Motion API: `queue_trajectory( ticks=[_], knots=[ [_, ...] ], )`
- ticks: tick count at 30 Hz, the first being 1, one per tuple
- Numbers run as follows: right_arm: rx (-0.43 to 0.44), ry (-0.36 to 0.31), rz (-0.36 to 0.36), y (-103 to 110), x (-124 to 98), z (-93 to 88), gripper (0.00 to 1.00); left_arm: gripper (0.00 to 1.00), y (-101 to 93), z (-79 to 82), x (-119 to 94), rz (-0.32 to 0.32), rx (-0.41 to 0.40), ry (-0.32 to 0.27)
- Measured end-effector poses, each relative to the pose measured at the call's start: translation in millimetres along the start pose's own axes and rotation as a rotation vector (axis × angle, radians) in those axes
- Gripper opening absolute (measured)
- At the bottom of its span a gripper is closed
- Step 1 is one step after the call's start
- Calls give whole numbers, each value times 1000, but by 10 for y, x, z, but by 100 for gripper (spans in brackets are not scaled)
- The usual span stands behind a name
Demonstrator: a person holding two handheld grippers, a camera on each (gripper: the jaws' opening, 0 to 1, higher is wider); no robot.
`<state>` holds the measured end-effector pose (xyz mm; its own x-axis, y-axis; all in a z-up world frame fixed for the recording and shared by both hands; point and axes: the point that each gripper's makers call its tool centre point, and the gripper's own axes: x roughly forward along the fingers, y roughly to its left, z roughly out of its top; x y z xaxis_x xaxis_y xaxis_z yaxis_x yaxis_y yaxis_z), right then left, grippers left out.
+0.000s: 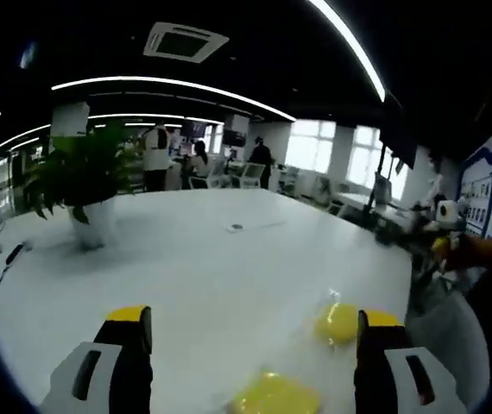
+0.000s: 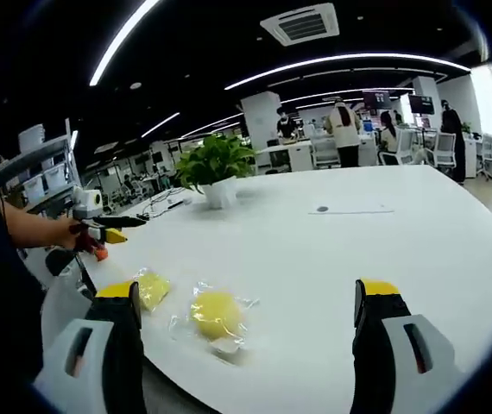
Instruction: Compare the silicone blocks by pressing each to a similar depth, holding the contact briefly, and releasing to observe deformation and rebound differences across the visible hardness samples.
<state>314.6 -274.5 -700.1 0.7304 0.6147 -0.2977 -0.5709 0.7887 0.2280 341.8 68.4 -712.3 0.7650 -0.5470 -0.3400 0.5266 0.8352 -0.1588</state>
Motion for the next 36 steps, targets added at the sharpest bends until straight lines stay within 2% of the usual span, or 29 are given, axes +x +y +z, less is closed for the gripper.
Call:
queue_trajectory(
  ticks=[2, 4, 6, 10, 12, 14, 17, 19, 21, 23, 27, 30, 32, 36],
  knots=[
    [-36, 50, 16, 41, 51, -109, 96, 100, 45, -67, -152, 25, 27, -2],
    [-41, 63, 30, 84, 89, -159, 96, 100, 68, -238, -270, 39, 68, 45],
    [-11, 62, 44, 105, 74, -179, 97, 100, 61, -321, -350, 42, 31, 58],
    [30, 41, 33, 76, 33, -196, 97, 100, 132, -312, -539, 95, -46, -18],
    [5, 64, 36, 83, 36, -263, 97, 100, 132, -349, -600, 98, -53, -17],
    [-19, 44, 50, 121, 32, -247, 96, 100, 140, -372, -644, 103, -49, -19],
    [-24, 53, 38, 93, 5, -276, 96, 100, 182, -386, -712, 122, -11, -26],
    [-28, 39, 38, 84, 7, -267, 96, 100, 206, -377, -748, 120, -60, -53],
    [-32, 56, 32, 66, 17, -300, 97, 100, 217, -435, -769, 119, -109, -28],
    [-35, 45, 38, 83, 22, -291, 97, 100, 247, -545, -791, 136, -100, 33],
    [-44, 54, 57, 171, 47, -347, 97, 100, 232, -497, -812, 140, -46, 4],
    [-30, 61, 65, 226, 50, -350, 97, 100, 206, -454, -839, 129, -76, -11],
    [-43, 63, 49, 185, 51, -345, 97, 100, 186, -419, -864, 134, -96, -34],
    [11, 80, 12, 71, 53, -360, 97, 100, 193, -407, -853, 153, -58, -36]
  ],
)
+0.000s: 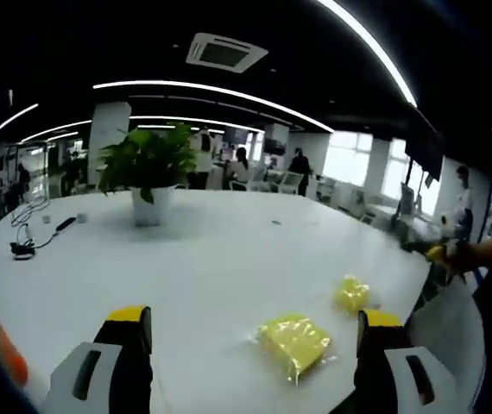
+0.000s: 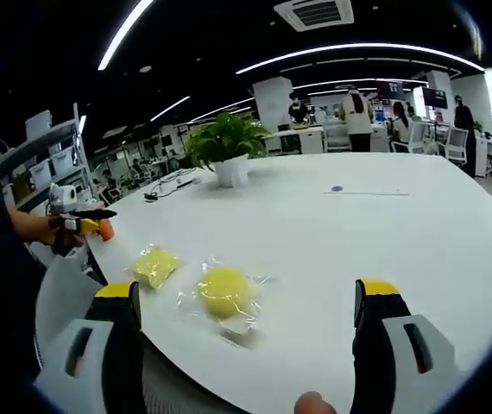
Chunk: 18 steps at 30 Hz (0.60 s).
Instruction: Compare the silicone blocks by pressing each to a similar depth, holding the contact briefly, and releasing to observe deformation and rebound differences across the visible hardness samples.
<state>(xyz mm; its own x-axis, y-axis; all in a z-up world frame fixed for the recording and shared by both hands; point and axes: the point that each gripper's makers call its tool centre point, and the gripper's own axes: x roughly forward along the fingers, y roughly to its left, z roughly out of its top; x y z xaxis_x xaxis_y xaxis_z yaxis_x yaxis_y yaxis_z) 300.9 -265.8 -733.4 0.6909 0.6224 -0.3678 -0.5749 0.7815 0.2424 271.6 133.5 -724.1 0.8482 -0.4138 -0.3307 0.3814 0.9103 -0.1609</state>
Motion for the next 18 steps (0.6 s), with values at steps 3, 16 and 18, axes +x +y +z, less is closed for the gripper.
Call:
queue_trajectory(
  ticks=[3, 16, 18],
  knots=[
    [-17, -15, -3, 23, -7, 21, 97, 100, 43, 63, 54, 1, 17, -3],
    [-39, -25, 36, 109, 151, 120, 96, 100, 24, 244, 111, -18, -28, -61],
    [-55, -15, 35, 120, 162, 120, 97, 100, 40, 249, 102, -6, -29, -69]
  ],
)
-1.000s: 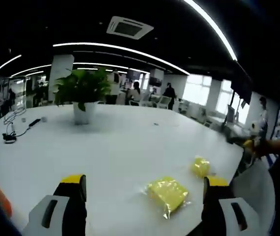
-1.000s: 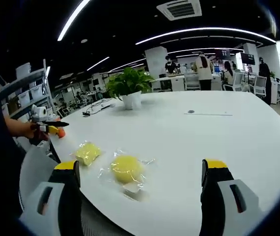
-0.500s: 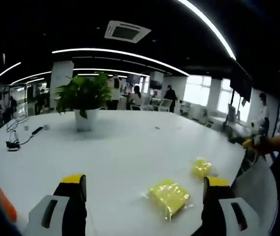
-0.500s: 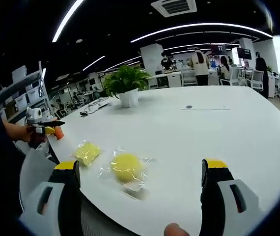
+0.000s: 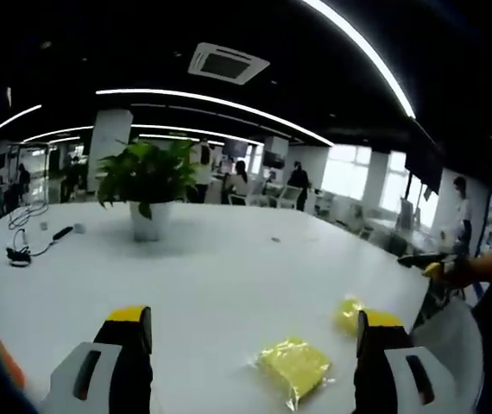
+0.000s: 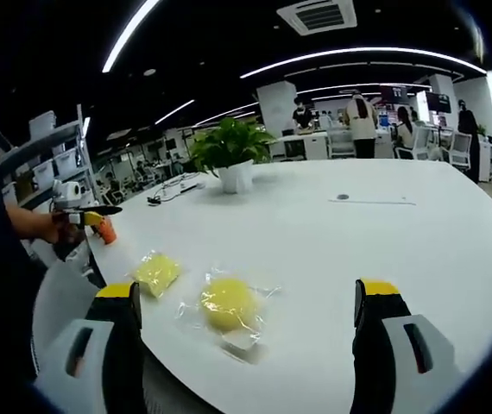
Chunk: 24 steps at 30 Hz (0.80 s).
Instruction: Compare the silicone blocks by pressing each to a similar depth, holding the contact briefly, and releasing to observe deformation and rebound differences across the visible hardness samples.
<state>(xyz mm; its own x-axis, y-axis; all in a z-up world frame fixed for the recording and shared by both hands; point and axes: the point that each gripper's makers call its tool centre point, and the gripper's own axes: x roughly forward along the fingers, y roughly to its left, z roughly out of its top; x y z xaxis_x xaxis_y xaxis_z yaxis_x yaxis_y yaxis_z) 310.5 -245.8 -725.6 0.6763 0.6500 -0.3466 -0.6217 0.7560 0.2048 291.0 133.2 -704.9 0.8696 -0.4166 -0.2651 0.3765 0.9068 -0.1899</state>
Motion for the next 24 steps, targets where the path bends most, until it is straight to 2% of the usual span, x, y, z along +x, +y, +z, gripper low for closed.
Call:
queue_trajectory(
  ticks=[7, 12, 14, 17, 19, 24],
  knots=[
    [-1, -23, 1, 58, 0, 79, 96, 100, 43, -38, -96, 21, -32, -4],
    [-22, 8, 14, 137, -3, -8, 97, 100, 37, 0, -115, 17, -23, -26],
    [-6, 14, -6, 118, -2, -22, 97, 100, 28, 7, -120, 17, -22, -26],
    [7, 8, 5, 156, 8, -11, 97, 100, 12, 22, -124, 13, -20, -24],
    [-3, 25, 8, 165, 14, -34, 97, 100, 39, 44, -131, 26, -2, -31],
    [19, 6, -5, 134, -18, 3, 97, 100, 180, 127, -199, 78, -17, -80]
  ],
)
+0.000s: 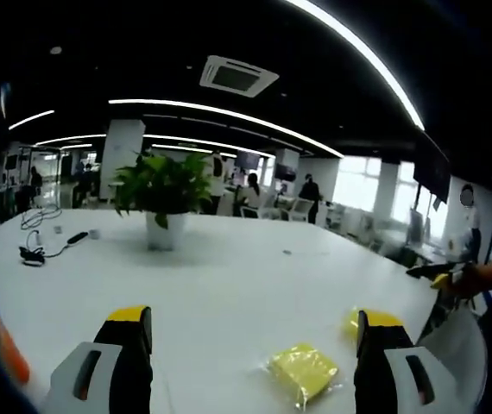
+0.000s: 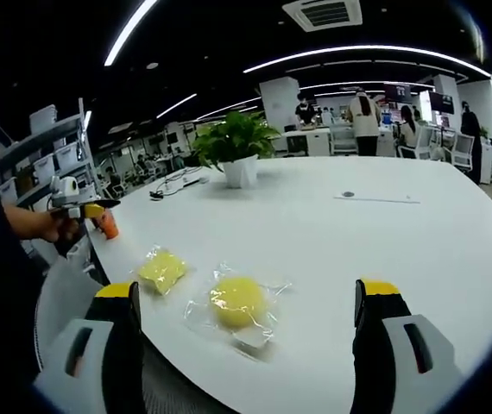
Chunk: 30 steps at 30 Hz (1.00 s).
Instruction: Compare the silicone blocks by pressing each to a similar depth, holding the contact briefly, and releasing to observe deformation and rebound differences across the visible hardness samples.
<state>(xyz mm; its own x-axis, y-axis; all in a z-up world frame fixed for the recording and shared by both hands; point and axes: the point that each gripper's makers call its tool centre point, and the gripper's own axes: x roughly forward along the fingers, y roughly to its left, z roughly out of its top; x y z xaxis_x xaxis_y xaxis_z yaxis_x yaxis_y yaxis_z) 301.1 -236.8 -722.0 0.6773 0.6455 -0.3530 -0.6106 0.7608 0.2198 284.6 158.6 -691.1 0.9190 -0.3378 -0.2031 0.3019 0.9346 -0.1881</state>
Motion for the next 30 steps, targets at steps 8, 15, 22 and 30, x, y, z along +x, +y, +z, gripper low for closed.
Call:
queue_trajectory(
  ticks=[8, 15, 22, 30],
  knots=[
    [22, 0, 3, 52, 13, -41, 97, 100, 98, 0, -86, 46, -25, -43],
    [-3, 19, 8, 77, -27, -87, 97, 100, -35, -185, -80, 5, 24, 43],
    [3, 9, -9, 18, -26, -82, 97, 100, -67, -213, -68, 2, 15, 42],
    [6, -1, -23, 15, -33, -89, 97, 100, -119, -212, -56, -18, 32, 56]
  ],
)
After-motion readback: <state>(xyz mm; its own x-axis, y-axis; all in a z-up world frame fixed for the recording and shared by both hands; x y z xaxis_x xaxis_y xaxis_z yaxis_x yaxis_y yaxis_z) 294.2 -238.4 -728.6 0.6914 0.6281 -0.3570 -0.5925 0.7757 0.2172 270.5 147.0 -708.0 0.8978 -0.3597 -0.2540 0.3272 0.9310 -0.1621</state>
